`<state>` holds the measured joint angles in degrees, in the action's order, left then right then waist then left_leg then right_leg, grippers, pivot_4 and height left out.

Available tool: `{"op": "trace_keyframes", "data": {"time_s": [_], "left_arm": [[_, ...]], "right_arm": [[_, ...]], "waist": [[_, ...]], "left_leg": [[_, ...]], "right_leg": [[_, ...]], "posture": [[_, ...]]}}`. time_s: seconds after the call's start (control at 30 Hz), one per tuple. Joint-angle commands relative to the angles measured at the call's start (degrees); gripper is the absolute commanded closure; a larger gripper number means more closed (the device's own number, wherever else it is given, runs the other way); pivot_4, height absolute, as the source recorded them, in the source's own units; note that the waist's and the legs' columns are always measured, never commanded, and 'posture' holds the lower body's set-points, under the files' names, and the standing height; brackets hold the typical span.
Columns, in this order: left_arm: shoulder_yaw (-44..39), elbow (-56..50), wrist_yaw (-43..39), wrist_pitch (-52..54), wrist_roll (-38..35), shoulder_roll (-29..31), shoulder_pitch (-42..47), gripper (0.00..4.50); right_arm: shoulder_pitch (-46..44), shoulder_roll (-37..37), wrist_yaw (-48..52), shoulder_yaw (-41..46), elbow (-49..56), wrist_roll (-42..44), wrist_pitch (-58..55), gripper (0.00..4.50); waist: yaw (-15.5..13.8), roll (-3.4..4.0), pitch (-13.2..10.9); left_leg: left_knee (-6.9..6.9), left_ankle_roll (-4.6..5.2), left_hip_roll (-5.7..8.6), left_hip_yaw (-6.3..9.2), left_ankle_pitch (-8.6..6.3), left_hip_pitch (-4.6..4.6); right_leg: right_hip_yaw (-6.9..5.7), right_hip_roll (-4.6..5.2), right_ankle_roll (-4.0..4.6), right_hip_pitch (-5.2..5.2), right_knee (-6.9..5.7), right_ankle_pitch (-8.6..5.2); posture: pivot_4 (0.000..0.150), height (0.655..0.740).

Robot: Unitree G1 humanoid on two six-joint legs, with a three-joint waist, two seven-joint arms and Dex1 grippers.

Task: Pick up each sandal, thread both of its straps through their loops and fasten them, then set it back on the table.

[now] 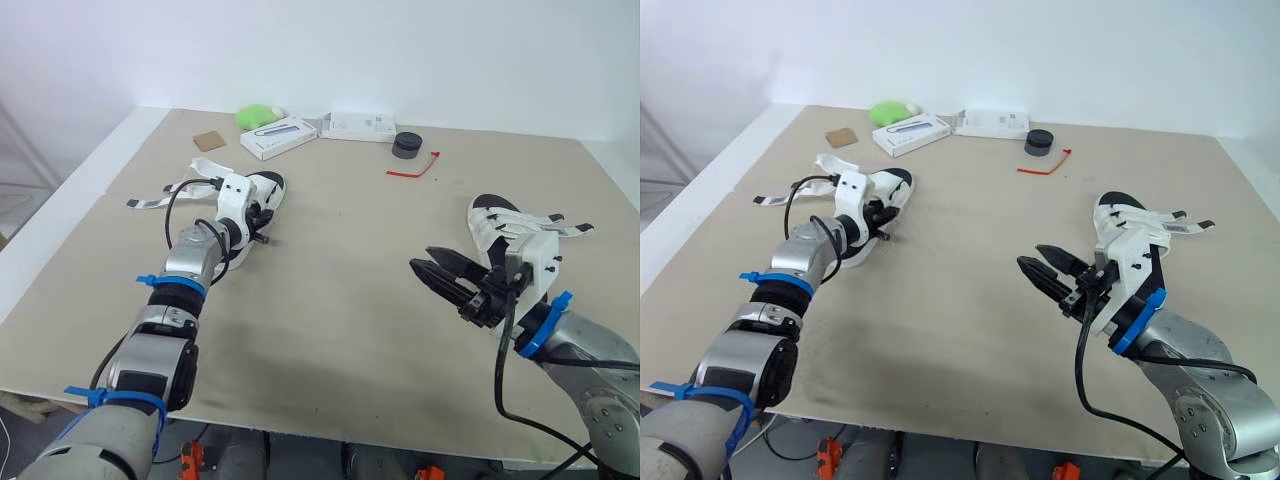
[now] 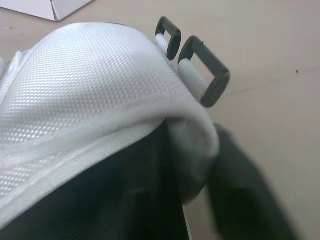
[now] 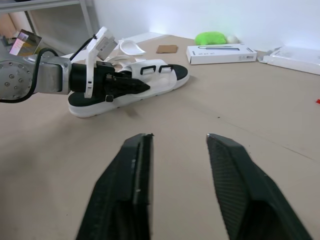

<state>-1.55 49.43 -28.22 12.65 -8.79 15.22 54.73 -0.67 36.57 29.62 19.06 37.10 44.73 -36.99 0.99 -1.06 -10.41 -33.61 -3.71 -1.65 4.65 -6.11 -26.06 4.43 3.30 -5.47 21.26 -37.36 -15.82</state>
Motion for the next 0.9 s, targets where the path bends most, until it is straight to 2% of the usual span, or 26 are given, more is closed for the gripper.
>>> {"op": "trace_keyframes", "data": {"time_s": [0.03, 0.23, 0.3, 0.47, 0.67, 0.77, 0.8, 0.87, 0.9], "left_arm": [[-0.51, 2.16, -1.29, -0.17, 0.04, -1.0, 0.73, 4.45], [-0.89, 2.83, -1.79, -0.19, 0.43, -1.38, 1.01, 4.45], [-0.31, 0.94, -4.78, 0.61, -0.16, -1.54, 0.34, 4.45], [2.69, -10.31, -18.59, 1.68, -3.3, -1.77, -4.23, 4.45], [10.43, -22.25, -37.28, -4.29, -2.02, 4.12, -10.95, 4.45], [12.57, -25.47, -45.29, -7.29, -2.48, 7.97, -13.13, 4.5], [12.83, -26.28, -47.41, -7.99, -2.98, 8.91, -13.67, 4.5], [13.05, -27.5, -49.92, -8.33, -3.75, 9.87, -14.42, 4.5], [12.97, -28.27, -51.22, -8.14, -4.41, 10.24, -14.92, 4.5]], "right_arm": [[-0.08, 0.39, -0.45, 1.88, 2.08, 0.58, 1.19, 2.39], [-0.49, 0.53, -0.44, 1.57, 1.74, 0.63, 1.08, 2.39], [-0.56, 0.52, -0.59, 1.69, 1.61, 0.87, 0.85, 2.39], [-0.8, 1.98, 0.6, 2.06, 0.78, 2.9, -0.93, 2.39], [-1.45, 5.06, 4.55, 1.75, -2.1, 5.25, -2.39, 2.39], [-1.5, 6.13, 6.99, 1.04, -2.91, 5.92, -2.45, 3.2], [-1.54, 6.25, 7.82, 0.92, -3.09, 6.3, -2.43, 3.77], [-1.46, 6.34, 8.94, 0.9, -3.28, 6.67, -2.36, 4.45], [-1.44, 6.43, 9.49, 0.45, -3.34, 6.48, -2.35, 4.45]], "waist": [[0.0, 0.0, 0.0], [0.0, 0.0, 0.0], [0.0, 0.0, 0.0], [-0.01, 0.01, 0.0], [0.32, 0.01, 0.0], [0.66, 0.03, -0.01], [0.67, 0.03, -0.01], [0.64, 0.03, -0.01], [0.63, 0.02, -0.01]], "left_leg": [[0.0, 0.01, 0.0, 0.0, 0.01, 0.0], [0.0, 0.02, 0.0, 0.0, 0.04, 0.0], [0.0, 0.03, 0.0, 0.0, 0.04, 0.0], [0.06, 0.02, 0.04, 0.0, 0.04, -0.1], [0.27, 0.02, 0.02, 0.02, 0.03, -0.13], [0.32, 0.02, -0.03, 0.01, 0.03, -0.12], [0.33, 0.03, -0.05, 0.02, 0.03, -0.11], [0.33, 0.03, -0.06, 0.02, 0.03, -0.11], [0.32, 0.03, -0.06, 0.02, 0.03, -0.11]], "right_leg": [[0.0, 0.0, 0.0, 0.0, 0.0, 0.01], [0.0, 0.0, -0.01, 0.0, 0.0, 0.05], [0.0, 0.0, -0.03, 0.0, 0.0, 0.06], [0.0, 0.05, 0.15, 0.04, 0.01, 0.23], [0.0, 0.02, 0.24, 0.16, 0.04, 0.24], [0.0, -0.02, 0.32, 0.21, 0.03, 0.2], [-0.01, -0.03, 0.34, 0.22, 0.03, 0.19], [-0.02, -0.03, 0.49, 0.22, 0.03, 0.1], [-0.02, -0.03, 0.54, 0.2, 0.03, 0.07]], "posture": [[0.15, 0.74], [0.15, 0.74], [0.15, 0.74], [0.15, 0.74], [0.15, 0.74], [0.15, 0.74], [0.15, 0.74], [0.15, 0.74], [0.15, 0.74]]}}
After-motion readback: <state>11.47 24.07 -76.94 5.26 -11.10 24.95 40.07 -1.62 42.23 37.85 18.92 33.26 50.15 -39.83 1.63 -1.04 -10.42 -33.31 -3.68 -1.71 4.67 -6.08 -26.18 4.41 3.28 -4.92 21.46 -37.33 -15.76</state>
